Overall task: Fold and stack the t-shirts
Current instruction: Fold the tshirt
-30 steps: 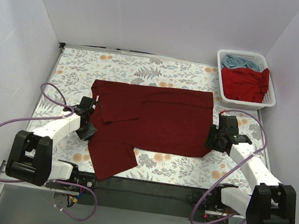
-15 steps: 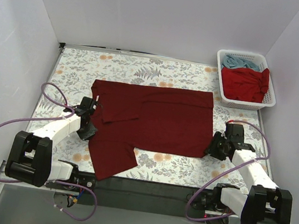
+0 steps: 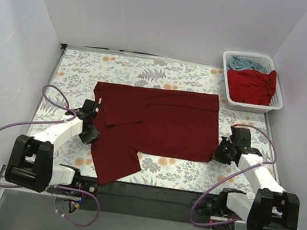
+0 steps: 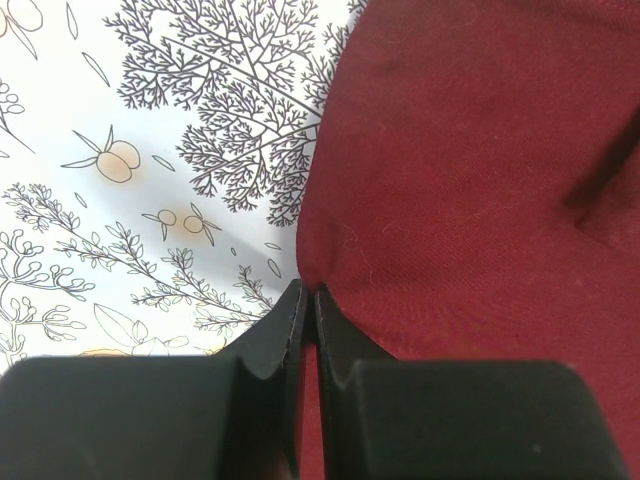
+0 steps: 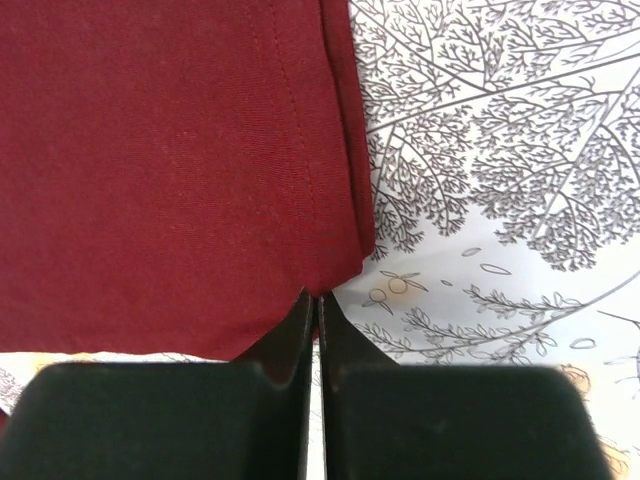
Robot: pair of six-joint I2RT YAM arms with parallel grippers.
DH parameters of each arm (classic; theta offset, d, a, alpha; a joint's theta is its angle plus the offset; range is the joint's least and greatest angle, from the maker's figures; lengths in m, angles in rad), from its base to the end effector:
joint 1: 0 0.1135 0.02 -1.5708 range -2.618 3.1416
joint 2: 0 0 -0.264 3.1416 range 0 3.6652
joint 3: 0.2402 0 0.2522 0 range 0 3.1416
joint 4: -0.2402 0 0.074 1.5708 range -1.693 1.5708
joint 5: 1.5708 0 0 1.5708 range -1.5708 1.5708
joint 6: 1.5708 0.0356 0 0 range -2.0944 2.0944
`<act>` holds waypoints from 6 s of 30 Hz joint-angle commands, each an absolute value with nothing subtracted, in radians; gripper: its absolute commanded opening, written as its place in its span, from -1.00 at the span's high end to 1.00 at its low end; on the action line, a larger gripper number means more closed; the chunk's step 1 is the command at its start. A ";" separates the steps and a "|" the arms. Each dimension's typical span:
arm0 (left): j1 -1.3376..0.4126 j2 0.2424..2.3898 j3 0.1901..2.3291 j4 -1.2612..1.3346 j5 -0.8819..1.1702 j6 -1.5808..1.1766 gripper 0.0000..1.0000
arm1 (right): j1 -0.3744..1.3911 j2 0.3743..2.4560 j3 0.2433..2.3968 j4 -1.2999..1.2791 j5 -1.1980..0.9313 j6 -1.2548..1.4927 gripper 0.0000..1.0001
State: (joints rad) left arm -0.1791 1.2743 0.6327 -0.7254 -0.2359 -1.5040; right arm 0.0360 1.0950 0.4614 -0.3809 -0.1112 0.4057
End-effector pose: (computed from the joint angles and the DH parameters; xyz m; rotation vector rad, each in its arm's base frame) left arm 0.1953 -0.0269 0.1611 -1.7682 2.2111 0.0077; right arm 0.1895 0.0108 0.1586 0.4383 2.5694 0.3046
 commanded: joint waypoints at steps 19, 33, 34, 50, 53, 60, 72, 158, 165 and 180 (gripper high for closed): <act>-0.150 1.379 0.974 -0.804 -0.278 -1.456 1.00 | 0.023 1.351 0.865 -0.505 -0.150 0.311 0.97; -0.075 1.574 1.146 -0.739 -0.229 -1.413 1.00 | 0.025 1.571 1.097 -0.494 -0.126 0.287 0.97; -0.074 1.584 1.152 -0.732 -0.224 -1.413 1.00 | 0.025 1.591 1.100 -0.494 -0.126 0.285 0.97; -0.072 1.697 1.210 -0.695 -0.232 -1.411 1.00 | 0.025 1.663 1.094 -0.431 -0.094 0.290 0.97; -0.074 1.687 1.213 -0.693 -0.238 -1.410 1.00 | 0.025 1.663 1.104 -0.431 -0.086 0.291 0.97; -0.072 1.671 1.233 -0.690 -0.236 -1.404 1.00 | 0.023 1.654 1.123 -0.431 -0.078 0.302 0.97; -0.064 1.749 1.224 -0.637 -0.230 -1.425 0.98 | 0.023 1.713 1.120 -0.397 -0.064 0.311 0.93; -0.239 2.005 1.615 -0.522 -0.376 -1.333 0.66 | 0.144 1.517 0.920 -0.190 -0.043 0.304 -0.08; -0.238 1.928 1.573 -0.508 -0.370 -1.318 -0.40 | 0.143 1.513 0.920 -0.189 -0.043 0.290 -0.08; -0.126 1.534 1.089 -0.496 -0.341 -1.401 0.21 | 0.112 1.554 0.887 -0.091 -0.244 0.331 0.04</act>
